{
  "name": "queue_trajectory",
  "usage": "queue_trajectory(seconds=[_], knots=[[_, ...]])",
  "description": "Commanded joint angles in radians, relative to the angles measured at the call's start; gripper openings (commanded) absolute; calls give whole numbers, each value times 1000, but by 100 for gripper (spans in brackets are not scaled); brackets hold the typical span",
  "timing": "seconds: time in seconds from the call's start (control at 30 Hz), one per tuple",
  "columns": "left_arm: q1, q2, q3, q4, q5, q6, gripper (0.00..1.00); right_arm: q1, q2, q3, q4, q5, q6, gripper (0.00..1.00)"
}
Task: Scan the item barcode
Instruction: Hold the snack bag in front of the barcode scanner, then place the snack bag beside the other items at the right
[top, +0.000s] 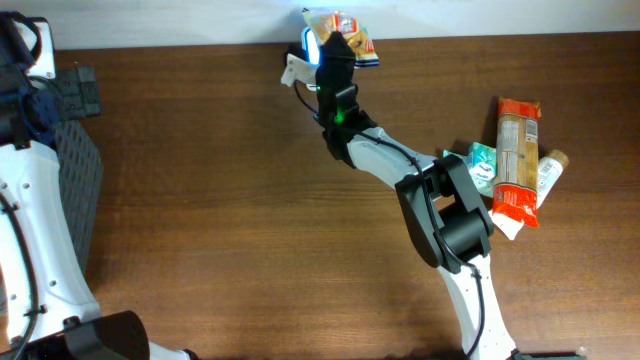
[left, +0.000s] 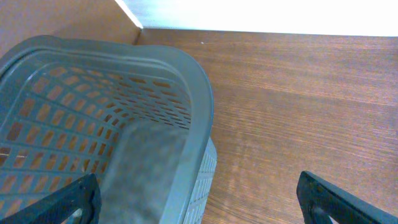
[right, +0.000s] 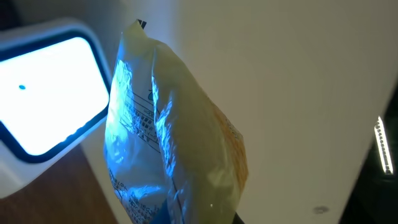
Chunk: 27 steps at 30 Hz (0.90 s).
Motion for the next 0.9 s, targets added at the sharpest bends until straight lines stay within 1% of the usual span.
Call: queue_trajectory(seconds=[0.0,0.1,0.17,0.3,0.6,0.73,0.77,0.8,0.83,0.87], knots=[[4,-11,12,2,3,9,99,-5,0,17,14,-10,23,4],[4,-11,12,2,3,9,99,-5,0,17,19,-6,22,4],[4,-11,12,2,3,9,99,-5,0,18,57,1,12,4],[4,-11,12,2,3,9,99,-5,0,18,79,4,-81,4],[4,-11,12,2,3,9,99,3,-8,17,85,50,-80,4],[4,-11,12,2,3,9,99,23,-87,14,73,61,-74,4],[4,-11,12,2,3,9,99,30,-121,14,66,73,-40,4],[4,-11,12,2,3,9,99,36,-163,14,42,91,29,4],[4,-11,12,2,3,9,99,43,-206,14,-11,108,90,4],[4,-11,12,2,3,9,99,50,-255,14,-100,117,143,4]])
